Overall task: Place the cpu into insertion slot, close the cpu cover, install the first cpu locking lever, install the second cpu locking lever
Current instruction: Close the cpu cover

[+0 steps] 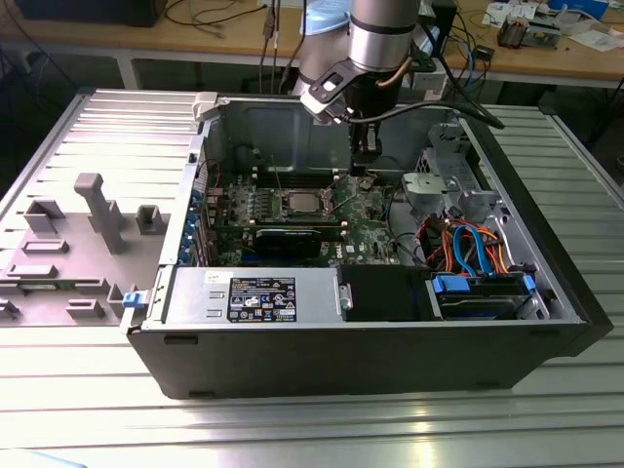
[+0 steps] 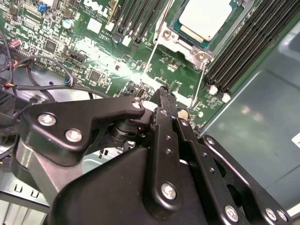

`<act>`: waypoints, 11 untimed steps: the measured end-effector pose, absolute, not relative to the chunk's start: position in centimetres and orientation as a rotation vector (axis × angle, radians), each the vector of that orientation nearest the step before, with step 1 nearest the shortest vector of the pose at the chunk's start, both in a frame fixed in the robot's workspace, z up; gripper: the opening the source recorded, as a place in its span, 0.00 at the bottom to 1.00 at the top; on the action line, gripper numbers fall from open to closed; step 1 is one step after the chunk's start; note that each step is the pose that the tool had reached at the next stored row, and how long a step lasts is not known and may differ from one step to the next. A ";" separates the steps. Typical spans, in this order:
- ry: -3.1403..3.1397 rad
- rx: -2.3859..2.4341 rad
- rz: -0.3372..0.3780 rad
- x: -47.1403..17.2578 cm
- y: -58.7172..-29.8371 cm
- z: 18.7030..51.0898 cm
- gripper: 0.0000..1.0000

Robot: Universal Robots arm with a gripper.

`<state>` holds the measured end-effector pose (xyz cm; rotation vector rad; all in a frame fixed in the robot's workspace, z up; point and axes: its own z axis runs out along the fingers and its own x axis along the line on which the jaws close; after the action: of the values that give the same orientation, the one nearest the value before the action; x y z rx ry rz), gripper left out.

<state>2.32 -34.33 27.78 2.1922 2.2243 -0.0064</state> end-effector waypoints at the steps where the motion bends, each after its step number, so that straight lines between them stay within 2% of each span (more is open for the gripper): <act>1: 2.227 2.193 -0.011 2.4 -34.3 27.7 0.11; 11: 2.244 2.178 -0.012 2.5 -34.3 27.6 0.11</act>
<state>2.54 -34.33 27.56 2.1781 2.2442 -0.0120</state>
